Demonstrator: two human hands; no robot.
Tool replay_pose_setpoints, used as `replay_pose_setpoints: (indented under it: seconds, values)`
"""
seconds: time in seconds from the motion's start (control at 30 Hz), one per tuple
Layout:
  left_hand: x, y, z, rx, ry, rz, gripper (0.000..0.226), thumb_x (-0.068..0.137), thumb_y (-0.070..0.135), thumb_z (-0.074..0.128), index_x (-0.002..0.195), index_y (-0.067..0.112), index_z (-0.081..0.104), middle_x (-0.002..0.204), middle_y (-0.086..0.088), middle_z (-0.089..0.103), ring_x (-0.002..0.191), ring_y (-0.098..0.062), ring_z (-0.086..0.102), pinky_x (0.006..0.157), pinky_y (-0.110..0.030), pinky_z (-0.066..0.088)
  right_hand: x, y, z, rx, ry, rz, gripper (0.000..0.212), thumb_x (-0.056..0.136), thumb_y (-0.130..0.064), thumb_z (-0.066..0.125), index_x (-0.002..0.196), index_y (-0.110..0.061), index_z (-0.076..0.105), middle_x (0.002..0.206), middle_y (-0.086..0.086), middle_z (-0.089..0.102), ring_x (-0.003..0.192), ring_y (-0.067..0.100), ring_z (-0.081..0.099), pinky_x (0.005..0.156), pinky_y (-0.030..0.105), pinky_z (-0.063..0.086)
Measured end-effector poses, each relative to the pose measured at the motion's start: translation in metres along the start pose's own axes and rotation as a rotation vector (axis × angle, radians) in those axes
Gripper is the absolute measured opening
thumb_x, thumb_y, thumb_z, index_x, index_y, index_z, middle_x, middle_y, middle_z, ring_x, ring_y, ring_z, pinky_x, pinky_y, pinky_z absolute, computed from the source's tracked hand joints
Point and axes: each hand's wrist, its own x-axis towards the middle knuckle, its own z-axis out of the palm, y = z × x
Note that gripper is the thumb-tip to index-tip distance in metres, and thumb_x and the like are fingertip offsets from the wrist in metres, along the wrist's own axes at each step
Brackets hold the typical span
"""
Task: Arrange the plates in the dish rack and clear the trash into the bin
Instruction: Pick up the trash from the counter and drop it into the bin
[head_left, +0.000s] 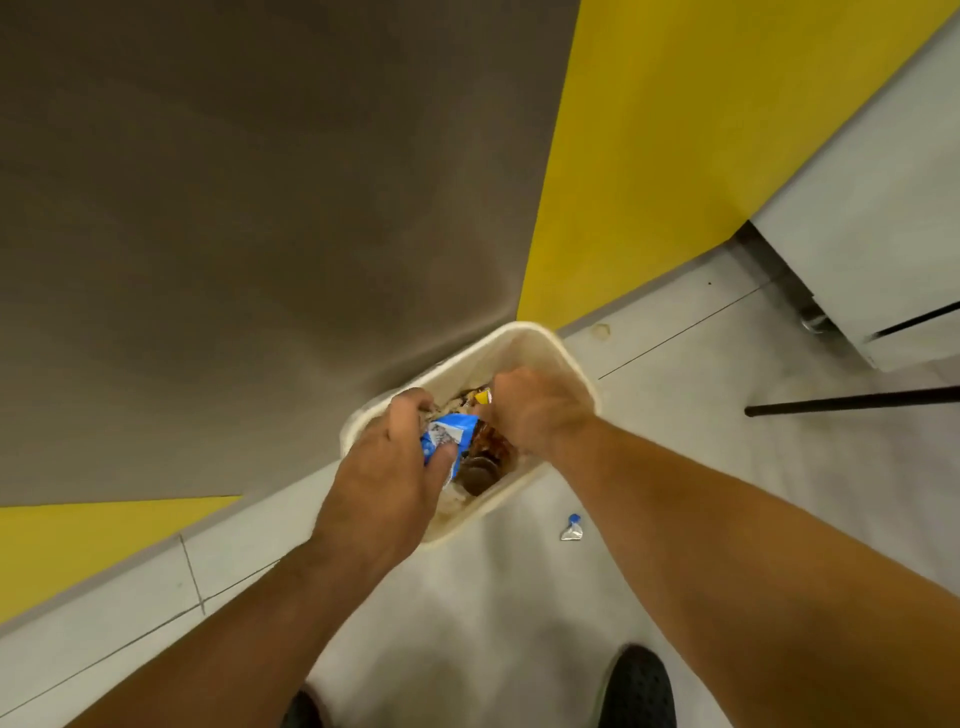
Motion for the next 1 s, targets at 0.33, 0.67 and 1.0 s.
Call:
replay_pose_setpoints:
  seconds: [0.33, 0.67, 1.0]
  values:
    - [0.051, -0.042, 0.082, 0.382, -0.355, 0.152, 0.039, 0.094, 0.036, 0.052, 0.124, 0.011, 0.051, 0.124, -0.009, 0.052, 0.106, -0.028, 0.054, 0.087, -0.034, 0.045, -0.026, 0.014, -0.033, 0.054, 0.047, -0.187, 0.027, 0.096, -0.028, 0.050, 0.119, -0.019, 0.061, 0.120, 0.002, 0.060, 0.106, 0.021, 0.057, 0.090, 0.031, 0.049]
    - [0.077, -0.052, 0.089, 1.021, -0.588, 0.406, 0.032, 0.089, 0.025, 0.060, 0.121, 0.019, 0.057, 0.125, -0.006, 0.048, 0.113, -0.029, 0.045, 0.093, -0.042, 0.046, -0.071, 0.017, -0.055, 0.092, 0.090, -0.162, 0.032, 0.098, -0.031, 0.046, 0.128, -0.021, 0.055, 0.126, 0.001, 0.057, 0.106, 0.021, 0.059, 0.090, 0.034, 0.052]
    - [-0.022, 0.050, -0.106, 0.405, -0.058, 0.469, 0.040, 0.089, 0.051, 0.038, 0.106, 0.024, 0.062, 0.102, 0.006, 0.063, 0.087, -0.016, 0.060, 0.069, -0.028, 0.051, -0.170, -0.021, -0.147, 0.225, 0.194, -0.105, 0.036, 0.096, -0.034, 0.050, 0.130, -0.022, 0.051, 0.128, 0.000, 0.052, 0.110, 0.019, 0.053, 0.090, 0.032, 0.049]
